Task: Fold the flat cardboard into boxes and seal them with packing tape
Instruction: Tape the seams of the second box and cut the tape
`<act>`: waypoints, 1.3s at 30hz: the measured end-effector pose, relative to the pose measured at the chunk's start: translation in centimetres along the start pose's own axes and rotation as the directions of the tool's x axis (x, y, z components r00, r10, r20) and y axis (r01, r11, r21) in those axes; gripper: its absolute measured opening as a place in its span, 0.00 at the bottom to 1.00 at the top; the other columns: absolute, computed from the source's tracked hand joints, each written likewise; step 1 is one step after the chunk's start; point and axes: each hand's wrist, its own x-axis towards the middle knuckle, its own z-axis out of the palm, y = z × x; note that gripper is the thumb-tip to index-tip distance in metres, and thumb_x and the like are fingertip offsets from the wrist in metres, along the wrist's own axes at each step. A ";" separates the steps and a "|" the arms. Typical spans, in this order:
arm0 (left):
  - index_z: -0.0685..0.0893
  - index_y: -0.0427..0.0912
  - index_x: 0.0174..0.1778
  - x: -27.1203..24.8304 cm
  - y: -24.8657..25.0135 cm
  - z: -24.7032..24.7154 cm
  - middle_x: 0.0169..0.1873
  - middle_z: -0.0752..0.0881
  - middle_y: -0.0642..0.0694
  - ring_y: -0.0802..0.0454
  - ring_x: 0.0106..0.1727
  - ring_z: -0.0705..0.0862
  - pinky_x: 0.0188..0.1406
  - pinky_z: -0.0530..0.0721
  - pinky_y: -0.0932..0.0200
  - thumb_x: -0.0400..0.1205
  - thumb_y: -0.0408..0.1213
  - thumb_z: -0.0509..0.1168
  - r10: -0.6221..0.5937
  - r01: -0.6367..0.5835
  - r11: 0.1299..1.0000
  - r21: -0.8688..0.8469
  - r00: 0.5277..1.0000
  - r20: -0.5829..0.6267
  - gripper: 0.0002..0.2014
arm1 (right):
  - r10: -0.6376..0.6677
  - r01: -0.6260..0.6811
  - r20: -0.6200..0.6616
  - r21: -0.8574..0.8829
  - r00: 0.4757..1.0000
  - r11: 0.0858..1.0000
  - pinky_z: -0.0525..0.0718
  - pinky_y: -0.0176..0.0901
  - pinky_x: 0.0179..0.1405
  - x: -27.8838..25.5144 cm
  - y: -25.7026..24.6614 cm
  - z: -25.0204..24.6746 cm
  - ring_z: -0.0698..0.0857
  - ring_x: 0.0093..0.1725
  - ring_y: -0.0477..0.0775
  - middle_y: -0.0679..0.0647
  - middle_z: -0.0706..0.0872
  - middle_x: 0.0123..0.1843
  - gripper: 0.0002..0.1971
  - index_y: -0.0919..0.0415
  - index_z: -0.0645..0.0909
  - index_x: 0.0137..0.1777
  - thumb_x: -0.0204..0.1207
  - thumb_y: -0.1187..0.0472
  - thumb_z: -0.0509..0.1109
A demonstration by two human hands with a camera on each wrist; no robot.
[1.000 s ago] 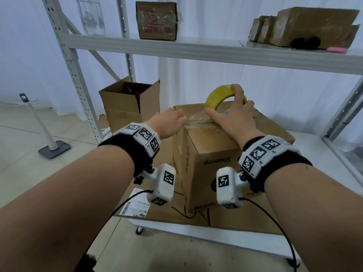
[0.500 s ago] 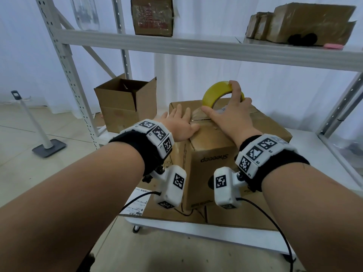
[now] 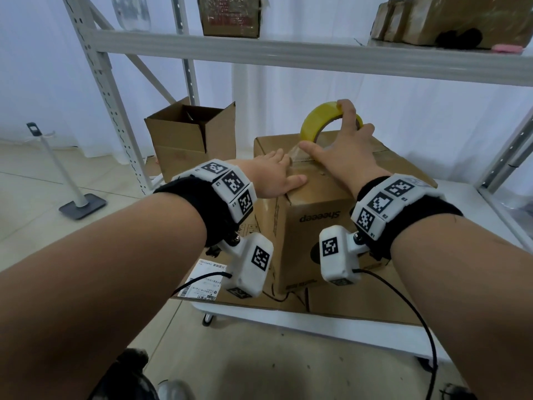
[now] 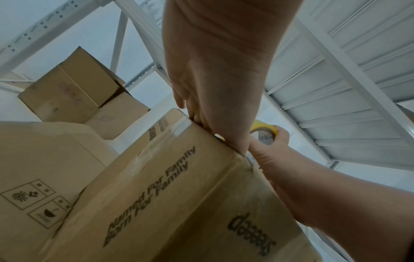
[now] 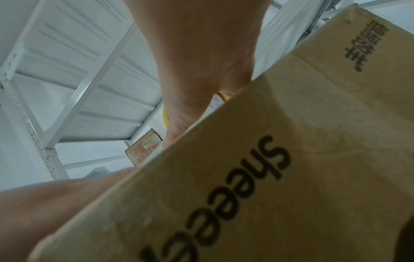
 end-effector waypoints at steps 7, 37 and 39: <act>0.61 0.44 0.83 1.1 -0.6 -0.4 0.82 0.63 0.45 0.42 0.81 0.59 0.77 0.63 0.42 0.85 0.64 0.45 0.001 0.004 0.997 0.072 0.998 -0.067 0.36 | -0.004 0.005 -0.016 0.102 1.000 0.995 0.74 0.54 0.67 0.1 0.1 0.5 0.71 0.67 0.66 0.63 0.60 0.70 0.42 0.39 0.50 0.80 0.73 0.36 0.70; 0.43 0.45 0.85 0.9 -0.6 0.2 0.85 0.44 0.49 0.52 0.85 0.44 0.82 0.41 0.43 0.86 0.62 0.44 -0.006 0.006 0.998 -0.055 1.000 0.000 0.37 | 0.054 -0.043 -0.132 0.087 0.990 0.995 0.70 0.54 0.72 0.6 2.1 -0.4 0.71 0.70 0.68 0.64 0.59 0.73 0.50 0.40 0.49 0.81 0.67 0.46 0.80; 0.45 0.44 0.85 1.0 -0.3 -0.4 0.85 0.45 0.47 0.51 0.85 0.46 0.82 0.42 0.43 0.85 0.63 0.43 -0.002 0.002 1.000 0.021 1.000 0.016 0.38 | 0.061 -0.053 -0.082 0.095 0.995 0.994 0.72 0.51 0.70 0.7 2.3 -0.7 0.76 0.66 0.68 0.65 0.61 0.70 0.51 0.39 0.46 0.81 0.68 0.43 0.79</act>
